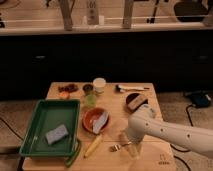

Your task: Place fork in table surface

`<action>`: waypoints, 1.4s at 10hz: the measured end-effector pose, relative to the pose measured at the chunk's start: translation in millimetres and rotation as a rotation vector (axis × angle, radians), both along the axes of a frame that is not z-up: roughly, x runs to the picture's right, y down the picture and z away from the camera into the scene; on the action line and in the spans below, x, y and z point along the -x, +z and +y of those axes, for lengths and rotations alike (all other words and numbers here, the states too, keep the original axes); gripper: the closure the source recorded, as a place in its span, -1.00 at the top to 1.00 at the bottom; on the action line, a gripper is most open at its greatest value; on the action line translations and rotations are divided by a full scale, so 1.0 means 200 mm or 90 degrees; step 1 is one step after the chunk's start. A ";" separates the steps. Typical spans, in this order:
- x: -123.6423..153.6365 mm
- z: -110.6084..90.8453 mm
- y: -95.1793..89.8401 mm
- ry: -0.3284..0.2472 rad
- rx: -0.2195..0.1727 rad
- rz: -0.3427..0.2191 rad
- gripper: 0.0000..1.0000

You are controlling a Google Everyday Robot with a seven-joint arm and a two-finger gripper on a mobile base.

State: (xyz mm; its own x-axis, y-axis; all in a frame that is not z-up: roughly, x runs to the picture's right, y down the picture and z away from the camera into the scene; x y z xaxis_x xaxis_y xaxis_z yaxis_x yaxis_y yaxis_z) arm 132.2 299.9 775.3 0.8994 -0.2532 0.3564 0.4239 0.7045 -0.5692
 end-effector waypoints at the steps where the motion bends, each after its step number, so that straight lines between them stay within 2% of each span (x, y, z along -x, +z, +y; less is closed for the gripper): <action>1: 0.01 0.01 0.01 0.001 0.003 0.001 0.60; 3: 0.04 0.04 0.03 0.006 0.008 0.002 0.55; 4: 0.05 0.05 0.03 0.007 0.009 0.002 0.41; 9: 0.07 0.04 0.03 0.008 0.012 0.002 -0.62; 11: 0.07 0.04 0.01 0.003 0.016 0.003 -0.94; 14: 0.07 0.05 0.02 0.001 0.018 0.005 -1.00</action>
